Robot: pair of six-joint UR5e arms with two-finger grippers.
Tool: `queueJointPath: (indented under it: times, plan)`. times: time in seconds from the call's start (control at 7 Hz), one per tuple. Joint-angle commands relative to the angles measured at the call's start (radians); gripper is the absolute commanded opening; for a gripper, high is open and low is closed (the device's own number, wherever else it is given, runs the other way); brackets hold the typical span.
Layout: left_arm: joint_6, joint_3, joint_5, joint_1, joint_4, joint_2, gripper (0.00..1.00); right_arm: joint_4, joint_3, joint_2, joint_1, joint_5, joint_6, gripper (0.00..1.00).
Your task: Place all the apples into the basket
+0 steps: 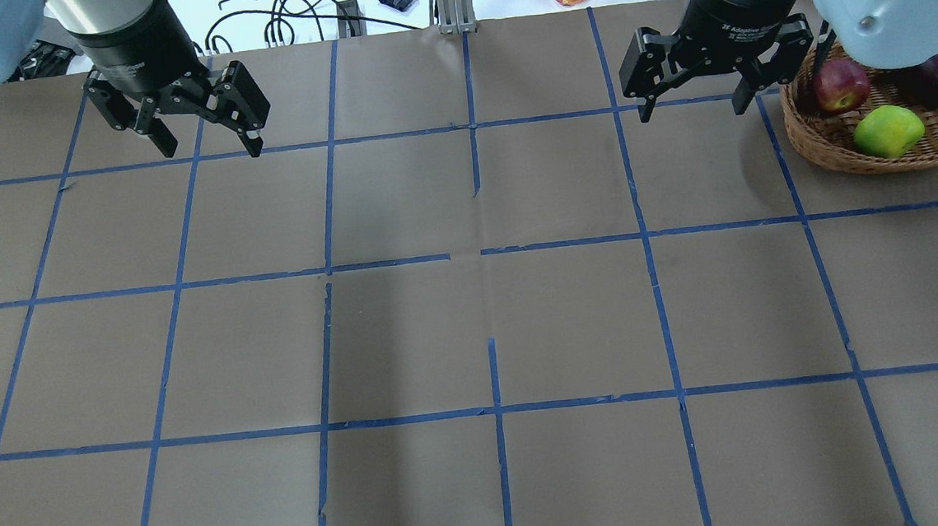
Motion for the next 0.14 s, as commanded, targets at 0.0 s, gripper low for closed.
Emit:
queueJointPath:
  times: [0.0]
  plan:
    - [-0.001,0.01,0.007,-0.003,-0.003,0.009,1.0,0.004,0.006,0.001,-0.001,-0.001,-0.002,1.0]
